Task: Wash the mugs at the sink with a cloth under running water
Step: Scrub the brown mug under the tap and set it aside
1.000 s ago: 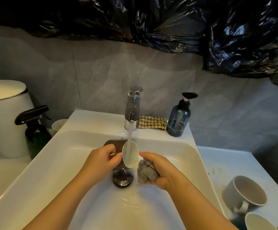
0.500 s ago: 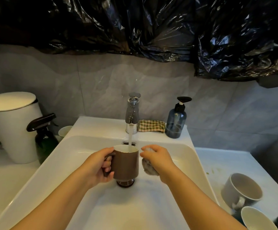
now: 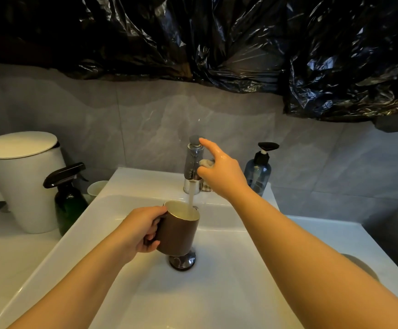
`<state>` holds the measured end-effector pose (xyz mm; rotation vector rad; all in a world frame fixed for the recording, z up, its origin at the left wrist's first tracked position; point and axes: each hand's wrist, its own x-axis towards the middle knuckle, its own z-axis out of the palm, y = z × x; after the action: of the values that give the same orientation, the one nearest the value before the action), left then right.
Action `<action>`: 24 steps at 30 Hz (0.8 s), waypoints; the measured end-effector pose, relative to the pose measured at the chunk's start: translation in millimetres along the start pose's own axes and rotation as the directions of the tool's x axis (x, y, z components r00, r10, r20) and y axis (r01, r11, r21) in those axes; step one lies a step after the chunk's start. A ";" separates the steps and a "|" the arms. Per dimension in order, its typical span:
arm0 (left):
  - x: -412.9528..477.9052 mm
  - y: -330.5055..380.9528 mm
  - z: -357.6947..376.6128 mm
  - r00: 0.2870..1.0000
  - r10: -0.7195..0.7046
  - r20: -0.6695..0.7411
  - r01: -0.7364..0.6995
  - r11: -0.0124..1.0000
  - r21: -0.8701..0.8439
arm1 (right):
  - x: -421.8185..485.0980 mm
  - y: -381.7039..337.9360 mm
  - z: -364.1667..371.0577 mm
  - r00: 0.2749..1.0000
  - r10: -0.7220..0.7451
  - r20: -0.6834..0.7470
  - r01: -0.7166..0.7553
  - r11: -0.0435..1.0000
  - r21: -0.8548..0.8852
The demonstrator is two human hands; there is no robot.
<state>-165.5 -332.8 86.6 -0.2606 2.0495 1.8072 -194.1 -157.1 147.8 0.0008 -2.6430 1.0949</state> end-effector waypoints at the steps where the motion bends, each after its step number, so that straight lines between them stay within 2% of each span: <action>1: -0.4 0.0 -0.5 1.000 0.012 -0.003 -0.011 1.000 0.008 | -1.1 3.2 0.6 1.000 -0.001 -0.008 0.001 0.999 -0.040; 4: -3.6 -0.6 -1.0 0.999 0.040 -0.031 -0.039 0.999 0.033 | -7.7 7.0 2.1 1.000 0.003 0.021 -0.003 0.999 -0.038; 6: -5.5 -1.3 -2.7 0.997 0.059 -0.057 -0.056 0.997 0.059 | -18.6 10.0 3.9 0.999 0.039 0.037 -0.043 0.992 0.117; 8: -6.6 -3.5 -4.8 0.992 0.102 -0.069 -0.093 0.989 0.117 | -36.8 18.1 6.2 0.981 0.175 0.082 -0.193 0.919 0.343; 10: -7.1 -7.5 -5.5 0.981 0.181 -0.064 -0.165 0.964 0.208 | -59.4 29.0 9.2 0.914 0.338 0.223 -0.404 0.725 0.558; 12: -9.7 -11.3 -4.1 0.958 0.284 -0.038 -0.258 0.911 0.321 | -77.0 40.2 12.0 0.773 0.484 0.411 -0.610 0.386 0.692; 13: -11.1 -13.3 -3.3 0.939 0.343 -0.021 -0.306 0.863 0.401 | -83.4 47.8 13.5 0.694 0.542 0.474 -0.660 0.214 0.720; 14: -12.9 -14.9 -2.2 0.915 0.404 0.000 -0.350 0.792 0.500 | -88.8 54.7 14.4 0.651 0.577 0.493 -0.657 0.103 0.747; 15: -15.6 -15.7 -1.4 0.885 0.464 0.032 -0.388 0.698 0.602 | -94.3 59.0 14.9 0.621 0.593 0.513 -0.656 0.034 0.754; 17: -20.2 -16.4 -1.5 0.816 0.565 0.124 -0.446 0.477 0.758 | -104.2 65.1 15.8 0.606 0.589 0.535 -0.650 -0.023 0.760; 20: -23.2 -14.2 -7.2 0.715 0.631 0.301 -0.497 0.156 0.853 | -115.3 70.8 16.8 0.594 0.579 0.559 -0.655 -0.055 0.754; 23: -21.1 -14.9 -16.5 0.545 0.637 0.545 -0.523 -0.250 0.815 | -123.2 72.7 17.1 0.605 0.560 0.566 -0.651 -0.060 0.756; 24: -21.6 -14.3 -18.9 0.523 0.611 0.594 -0.498 -0.347 0.795 | -125.5 72.1 16.3 0.605 0.560 0.566 -0.653 -0.057 0.755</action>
<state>-143.6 -356.0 84.2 1.4358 3.1758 -0.0860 -85.4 -130.3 54.6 -1.0437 -1.3995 2.8703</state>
